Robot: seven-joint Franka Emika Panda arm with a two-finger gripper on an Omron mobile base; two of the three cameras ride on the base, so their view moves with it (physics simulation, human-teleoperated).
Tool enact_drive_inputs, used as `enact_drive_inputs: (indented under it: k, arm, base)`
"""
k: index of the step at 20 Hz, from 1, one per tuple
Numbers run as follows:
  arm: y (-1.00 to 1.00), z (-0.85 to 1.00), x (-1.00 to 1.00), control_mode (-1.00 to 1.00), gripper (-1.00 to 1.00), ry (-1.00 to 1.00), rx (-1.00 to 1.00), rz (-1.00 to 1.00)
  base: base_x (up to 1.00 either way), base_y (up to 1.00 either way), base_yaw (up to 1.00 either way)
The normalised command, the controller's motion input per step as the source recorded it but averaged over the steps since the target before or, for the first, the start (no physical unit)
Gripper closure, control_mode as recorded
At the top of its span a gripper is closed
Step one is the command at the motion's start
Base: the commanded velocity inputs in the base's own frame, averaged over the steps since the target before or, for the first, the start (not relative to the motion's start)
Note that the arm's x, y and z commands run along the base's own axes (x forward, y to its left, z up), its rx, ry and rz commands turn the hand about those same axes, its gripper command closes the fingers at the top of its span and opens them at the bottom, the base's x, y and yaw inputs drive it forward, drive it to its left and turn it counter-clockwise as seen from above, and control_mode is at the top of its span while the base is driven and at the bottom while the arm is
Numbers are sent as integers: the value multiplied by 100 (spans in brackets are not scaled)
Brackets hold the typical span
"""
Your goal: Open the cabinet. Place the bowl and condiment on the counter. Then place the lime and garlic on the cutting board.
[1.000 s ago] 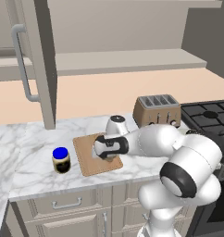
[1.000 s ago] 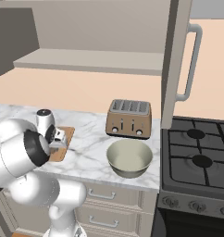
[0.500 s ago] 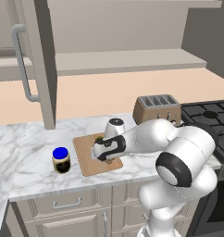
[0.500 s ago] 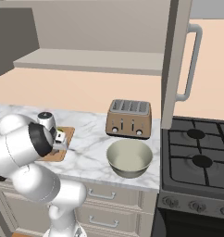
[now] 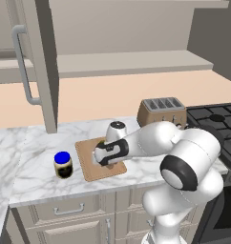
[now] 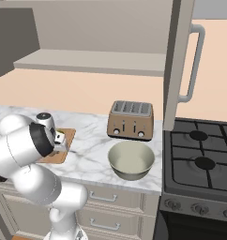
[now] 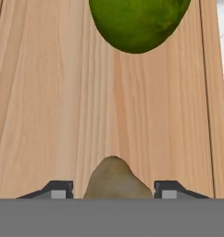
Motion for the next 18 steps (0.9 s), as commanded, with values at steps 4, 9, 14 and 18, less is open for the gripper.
enact_drive_inputs:
  k: [4,9,14,18]
  arm:
    - [3,0,4,-100,-100,0,0,0]
    - [0,3,2,-100,-100,0,0,0]
    - [-24,47,-29,-100,-100,-1,0,0]
    - [-46,69,-62,-100,-100,-9,2,0]
  base:
    - [0,0,0]
    - [0,0,0]
    - [0,0,0]
    - [0,0,0]
